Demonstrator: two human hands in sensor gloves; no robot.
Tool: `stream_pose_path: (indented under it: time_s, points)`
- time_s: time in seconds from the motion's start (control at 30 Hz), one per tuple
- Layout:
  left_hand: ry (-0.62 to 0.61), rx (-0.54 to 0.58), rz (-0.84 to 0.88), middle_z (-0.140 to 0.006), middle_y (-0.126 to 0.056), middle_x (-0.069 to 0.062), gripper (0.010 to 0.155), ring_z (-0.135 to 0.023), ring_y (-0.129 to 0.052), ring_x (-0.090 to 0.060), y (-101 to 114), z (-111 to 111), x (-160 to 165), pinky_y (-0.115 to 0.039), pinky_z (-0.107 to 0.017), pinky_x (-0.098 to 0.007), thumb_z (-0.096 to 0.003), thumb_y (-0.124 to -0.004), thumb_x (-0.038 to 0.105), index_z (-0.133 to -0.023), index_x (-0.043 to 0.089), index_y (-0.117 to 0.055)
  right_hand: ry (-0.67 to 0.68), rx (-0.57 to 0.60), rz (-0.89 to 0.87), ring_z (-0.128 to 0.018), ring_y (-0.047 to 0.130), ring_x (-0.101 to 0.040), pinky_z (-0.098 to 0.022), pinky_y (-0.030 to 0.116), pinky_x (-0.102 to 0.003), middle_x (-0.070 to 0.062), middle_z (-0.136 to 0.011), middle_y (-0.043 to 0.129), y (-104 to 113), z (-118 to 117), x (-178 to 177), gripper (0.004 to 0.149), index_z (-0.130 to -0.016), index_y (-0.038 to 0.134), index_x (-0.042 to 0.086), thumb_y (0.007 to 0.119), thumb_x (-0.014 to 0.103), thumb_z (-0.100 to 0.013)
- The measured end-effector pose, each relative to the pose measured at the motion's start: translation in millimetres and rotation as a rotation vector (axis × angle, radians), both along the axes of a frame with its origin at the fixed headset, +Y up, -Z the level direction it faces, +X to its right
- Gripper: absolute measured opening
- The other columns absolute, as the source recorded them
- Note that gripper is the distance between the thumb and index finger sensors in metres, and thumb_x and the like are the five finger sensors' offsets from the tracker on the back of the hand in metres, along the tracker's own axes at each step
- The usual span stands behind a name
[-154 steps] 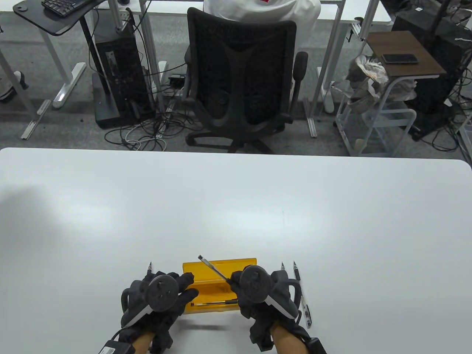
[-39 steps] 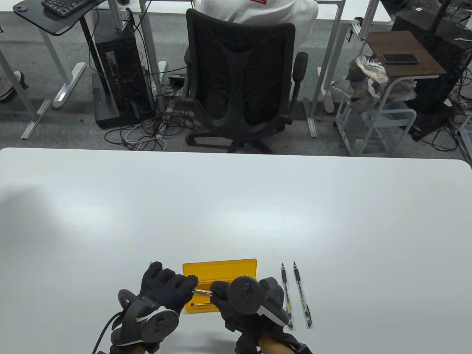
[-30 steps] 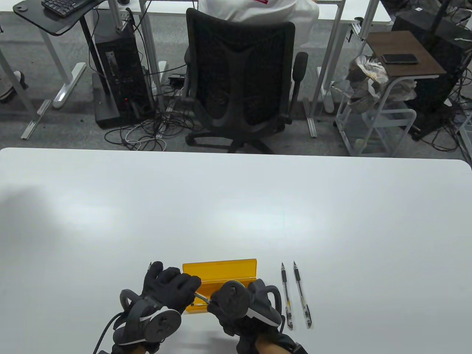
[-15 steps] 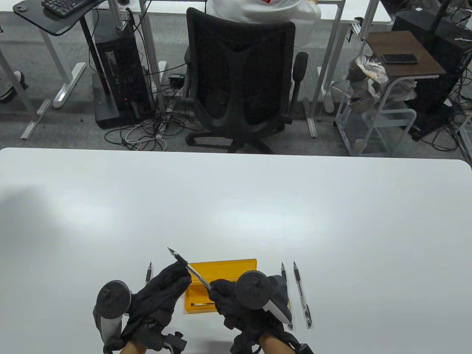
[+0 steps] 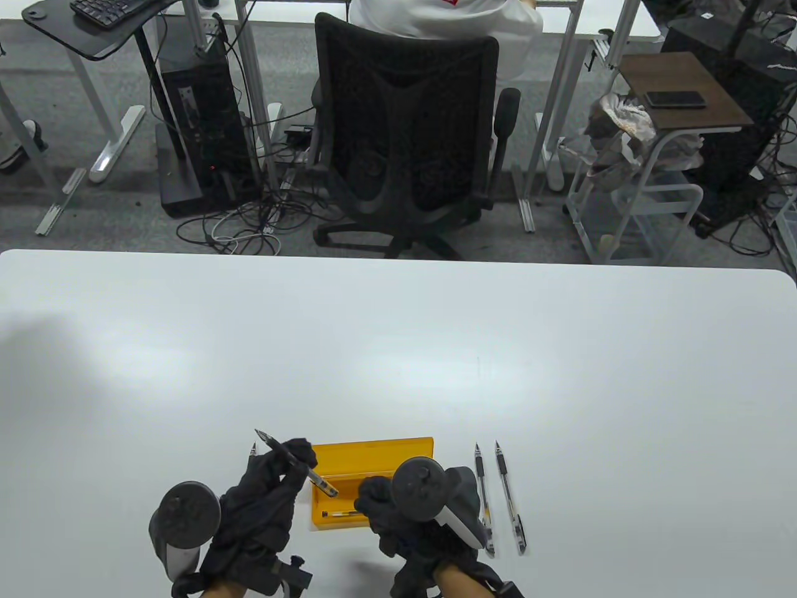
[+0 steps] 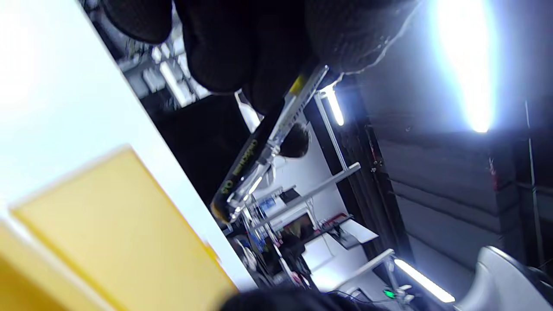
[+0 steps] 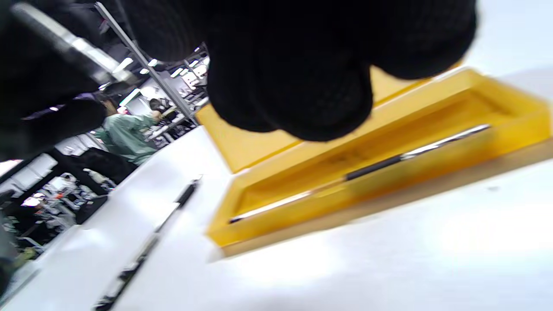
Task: Cap pen on the opposite end
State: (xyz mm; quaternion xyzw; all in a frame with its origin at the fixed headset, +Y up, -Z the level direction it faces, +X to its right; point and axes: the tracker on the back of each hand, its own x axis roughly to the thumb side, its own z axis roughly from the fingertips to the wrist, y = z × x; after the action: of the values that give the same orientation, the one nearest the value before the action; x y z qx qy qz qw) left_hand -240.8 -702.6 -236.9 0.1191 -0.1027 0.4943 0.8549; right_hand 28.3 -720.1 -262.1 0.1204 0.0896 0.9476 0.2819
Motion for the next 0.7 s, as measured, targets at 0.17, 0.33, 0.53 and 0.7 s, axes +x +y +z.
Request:
stream_pose_path:
  time_s: [0.17, 0.33, 0.53, 0.7]
  points:
    - [0.141, 0.011, -0.198, -0.076, -0.097, -0.019, 0.05, -0.063, -0.091, -0.035, 9, -2, -17, -0.063, -0.062, -0.062, -0.0535, -0.081, 0.033, -0.095, 0.006, -0.076, -0.023, -0.024, -0.019, -0.032, 0.103, -0.02, -0.026, 0.087, -0.038, -0.008, -0.052, 0.103, -3, -2, 5, 0.051, -0.083, 0.087, 0.008, 0.075, 0.038, -0.044]
    - [0.194, -0.1, -0.421, -0.061, -0.101, -0.018, 0.051, -0.049, -0.093, -0.032, 2, -7, -16, -0.068, -0.058, -0.061, -0.0518, -0.087, 0.036, -0.09, 0.003, -0.082, 0.003, -0.028, 0.028, -0.033, 0.104, -0.02, -0.027, 0.087, -0.038, -0.008, -0.053, 0.103, -4, -2, 0, 0.052, -0.083, 0.088, 0.008, 0.075, 0.039, -0.044]
    - [0.191, -0.276, -0.695, -0.055, -0.103, -0.014, 0.052, -0.044, -0.095, -0.029, -18, -18, 5, -0.071, -0.057, -0.059, -0.0494, -0.09, 0.039, -0.087, 0.003, -0.085, 0.0, -0.037, 0.028, -0.033, 0.104, -0.02, -0.027, 0.087, -0.039, -0.008, -0.053, 0.103, -4, -2, 1, 0.052, -0.083, 0.087, 0.008, 0.075, 0.039, -0.044]
    - [0.198, -0.382, -0.795, -0.054, -0.103, -0.015, 0.053, -0.044, -0.095, -0.029, -35, -27, 16, -0.071, -0.056, -0.059, -0.0491, -0.09, 0.039, -0.087, 0.003, -0.086, -0.005, -0.044, 0.036, -0.033, 0.104, -0.021, -0.027, 0.087, -0.039, -0.009, -0.053, 0.103, -5, -3, 3, 0.052, -0.083, 0.088, 0.007, 0.075, 0.04, -0.044]
